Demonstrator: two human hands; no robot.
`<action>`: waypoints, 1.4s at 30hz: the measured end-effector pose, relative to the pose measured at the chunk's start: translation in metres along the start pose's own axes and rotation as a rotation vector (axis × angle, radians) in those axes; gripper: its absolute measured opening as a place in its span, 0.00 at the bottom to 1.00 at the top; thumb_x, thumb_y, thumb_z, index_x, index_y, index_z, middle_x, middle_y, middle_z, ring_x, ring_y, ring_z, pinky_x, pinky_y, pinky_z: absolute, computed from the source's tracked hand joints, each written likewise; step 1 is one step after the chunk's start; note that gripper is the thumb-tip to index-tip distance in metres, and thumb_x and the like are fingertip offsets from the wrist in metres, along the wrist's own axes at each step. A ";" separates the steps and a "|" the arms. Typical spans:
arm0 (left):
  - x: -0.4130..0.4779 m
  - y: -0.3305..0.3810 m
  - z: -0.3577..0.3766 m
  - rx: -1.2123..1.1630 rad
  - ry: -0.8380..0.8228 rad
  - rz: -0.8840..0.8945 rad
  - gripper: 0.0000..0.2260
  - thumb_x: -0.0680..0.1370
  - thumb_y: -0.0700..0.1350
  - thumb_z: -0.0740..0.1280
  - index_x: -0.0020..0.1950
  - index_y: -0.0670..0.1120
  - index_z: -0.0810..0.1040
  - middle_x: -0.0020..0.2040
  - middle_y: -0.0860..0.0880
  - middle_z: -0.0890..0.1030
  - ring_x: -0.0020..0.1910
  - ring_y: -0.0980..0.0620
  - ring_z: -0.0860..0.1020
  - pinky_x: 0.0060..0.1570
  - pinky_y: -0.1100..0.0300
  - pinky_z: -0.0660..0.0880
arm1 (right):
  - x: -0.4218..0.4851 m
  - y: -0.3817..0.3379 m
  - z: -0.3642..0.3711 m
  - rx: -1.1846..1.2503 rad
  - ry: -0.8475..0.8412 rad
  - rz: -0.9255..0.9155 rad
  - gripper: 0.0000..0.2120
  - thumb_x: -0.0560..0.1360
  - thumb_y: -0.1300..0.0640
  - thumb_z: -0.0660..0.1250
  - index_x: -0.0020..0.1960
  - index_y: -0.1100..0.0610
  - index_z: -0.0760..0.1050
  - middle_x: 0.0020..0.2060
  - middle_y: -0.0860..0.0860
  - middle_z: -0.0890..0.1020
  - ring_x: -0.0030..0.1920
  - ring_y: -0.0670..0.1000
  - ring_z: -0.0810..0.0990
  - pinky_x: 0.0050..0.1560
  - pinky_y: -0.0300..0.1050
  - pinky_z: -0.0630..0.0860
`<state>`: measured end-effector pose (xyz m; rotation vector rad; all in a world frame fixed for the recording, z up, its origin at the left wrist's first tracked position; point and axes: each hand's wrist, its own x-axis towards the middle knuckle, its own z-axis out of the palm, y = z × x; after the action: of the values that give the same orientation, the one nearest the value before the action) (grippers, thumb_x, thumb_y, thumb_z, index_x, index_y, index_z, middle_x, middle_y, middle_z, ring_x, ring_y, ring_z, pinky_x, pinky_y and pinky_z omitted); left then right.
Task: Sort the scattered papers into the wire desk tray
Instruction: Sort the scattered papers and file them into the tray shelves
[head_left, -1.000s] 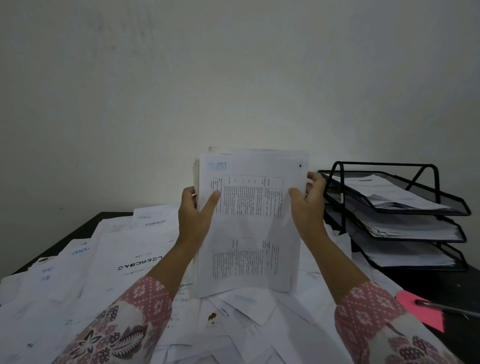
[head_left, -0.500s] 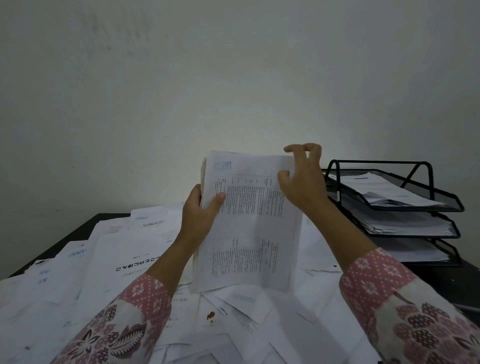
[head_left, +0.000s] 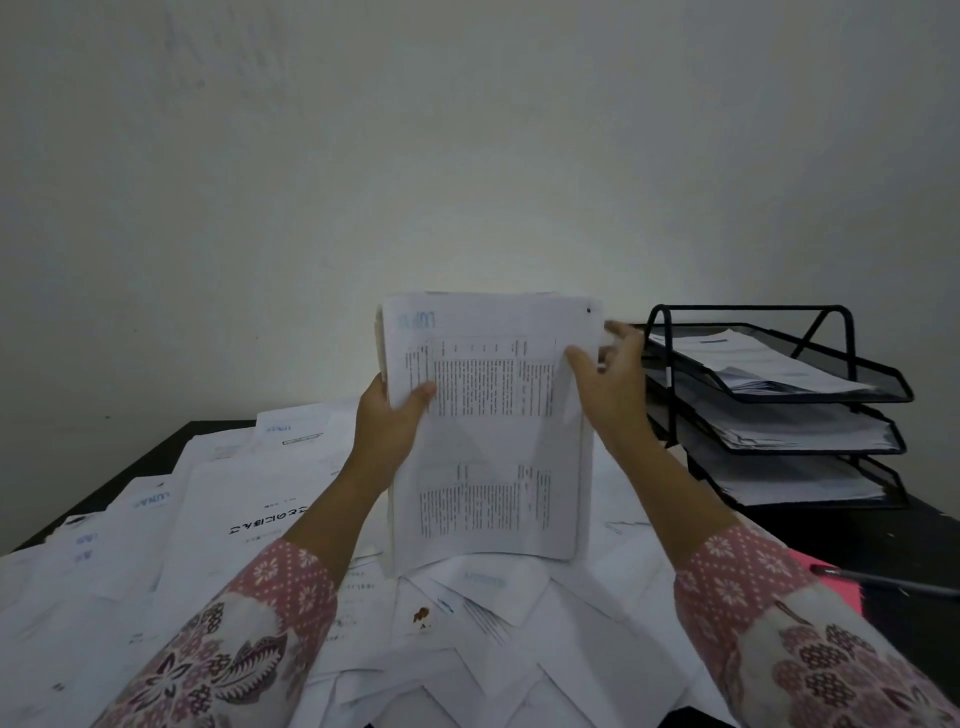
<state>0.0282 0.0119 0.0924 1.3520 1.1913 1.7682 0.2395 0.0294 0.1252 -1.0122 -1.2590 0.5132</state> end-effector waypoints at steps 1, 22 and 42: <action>-0.001 0.001 0.002 -0.012 0.003 -0.007 0.11 0.77 0.45 0.67 0.58 0.46 0.74 0.50 0.50 0.80 0.46 0.52 0.79 0.39 0.64 0.77 | -0.006 0.007 0.000 0.040 -0.034 0.054 0.22 0.76 0.57 0.66 0.66 0.57 0.62 0.49 0.51 0.75 0.43 0.47 0.77 0.39 0.38 0.76; -0.013 0.006 0.048 0.134 -0.202 -0.165 0.22 0.76 0.44 0.68 0.68 0.44 0.70 0.60 0.45 0.76 0.53 0.47 0.74 0.54 0.50 0.73 | 0.004 0.021 -0.061 0.006 -0.012 0.188 0.11 0.78 0.57 0.63 0.58 0.59 0.70 0.45 0.50 0.76 0.44 0.49 0.75 0.38 0.38 0.71; -0.048 -0.071 0.111 0.185 -0.896 -0.717 0.17 0.77 0.33 0.64 0.65 0.42 0.71 0.60 0.41 0.78 0.54 0.44 0.79 0.51 0.52 0.78 | -0.033 0.121 -0.162 -0.057 -0.086 0.775 0.14 0.76 0.68 0.62 0.61 0.64 0.73 0.57 0.60 0.79 0.51 0.58 0.78 0.53 0.51 0.75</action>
<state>0.1447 0.0318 0.0170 1.3382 1.0973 0.4583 0.4070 0.0078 0.0089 -1.5379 -0.9224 1.1246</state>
